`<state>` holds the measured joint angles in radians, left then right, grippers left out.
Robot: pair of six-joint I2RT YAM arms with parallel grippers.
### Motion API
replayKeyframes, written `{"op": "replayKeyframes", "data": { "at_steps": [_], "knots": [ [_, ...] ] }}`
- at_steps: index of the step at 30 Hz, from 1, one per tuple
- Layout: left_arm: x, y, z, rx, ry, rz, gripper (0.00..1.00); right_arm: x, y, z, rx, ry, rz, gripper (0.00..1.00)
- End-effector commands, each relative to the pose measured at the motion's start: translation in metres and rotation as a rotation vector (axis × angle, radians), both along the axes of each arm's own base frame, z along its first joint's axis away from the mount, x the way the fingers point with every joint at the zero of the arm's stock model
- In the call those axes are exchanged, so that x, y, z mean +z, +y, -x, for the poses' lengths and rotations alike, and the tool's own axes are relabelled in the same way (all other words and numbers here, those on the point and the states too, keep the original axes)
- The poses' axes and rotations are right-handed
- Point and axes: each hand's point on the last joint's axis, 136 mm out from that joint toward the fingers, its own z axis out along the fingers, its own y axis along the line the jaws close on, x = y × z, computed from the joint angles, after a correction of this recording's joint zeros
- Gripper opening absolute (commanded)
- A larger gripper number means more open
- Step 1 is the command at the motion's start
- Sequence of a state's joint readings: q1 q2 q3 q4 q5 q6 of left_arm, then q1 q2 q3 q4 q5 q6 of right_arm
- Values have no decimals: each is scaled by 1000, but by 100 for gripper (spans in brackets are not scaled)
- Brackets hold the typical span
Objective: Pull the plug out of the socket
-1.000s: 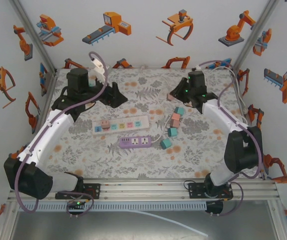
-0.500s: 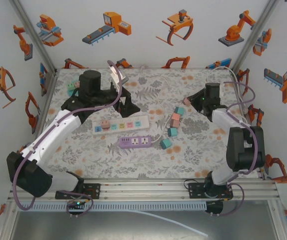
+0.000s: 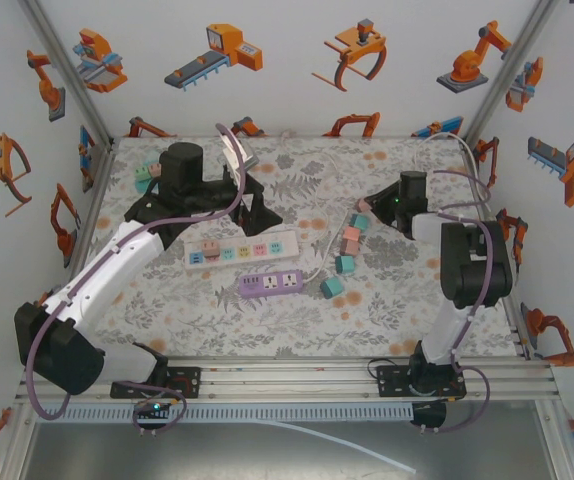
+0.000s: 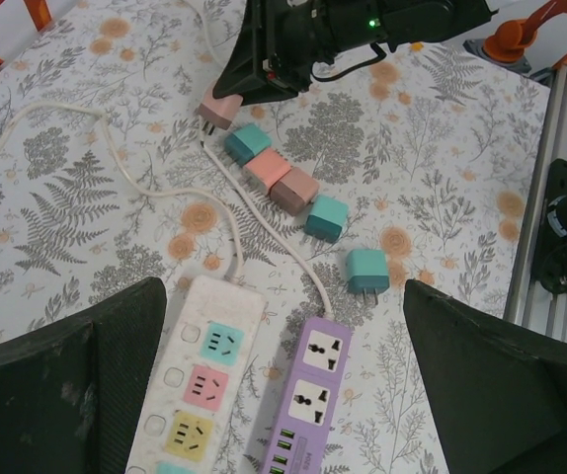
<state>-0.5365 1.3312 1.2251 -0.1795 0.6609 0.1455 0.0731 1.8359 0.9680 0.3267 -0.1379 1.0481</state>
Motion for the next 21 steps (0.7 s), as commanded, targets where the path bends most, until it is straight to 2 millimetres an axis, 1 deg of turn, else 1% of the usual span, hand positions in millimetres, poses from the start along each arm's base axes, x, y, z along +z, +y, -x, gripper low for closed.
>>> {"op": "replayKeyframes", "data": {
  "at_steps": [1,4,6,8,14,16,21],
  "knots": [
    [7,1,5,-7,-45,8,97,12,-4,-13,-17,-54,-2,17],
    [6,1,4,-6,-39,5,97,3,-4,-8,-19,-19,1,24],
    [6,0,3,-7,-38,5,97,-2,-6,-2,-28,5,6,31],
    [5,-1,1,-7,-33,5,97,-7,-9,4,-38,25,16,35],
    [4,-4,-2,-13,-26,6,97,-16,-12,15,-48,65,31,44],
    [3,-4,-3,-10,-24,2,97,-17,-13,17,-49,71,34,46],
    [1,-2,-4,2,-26,-10,97,-13,-17,19,-54,72,58,49]
  ]
}}
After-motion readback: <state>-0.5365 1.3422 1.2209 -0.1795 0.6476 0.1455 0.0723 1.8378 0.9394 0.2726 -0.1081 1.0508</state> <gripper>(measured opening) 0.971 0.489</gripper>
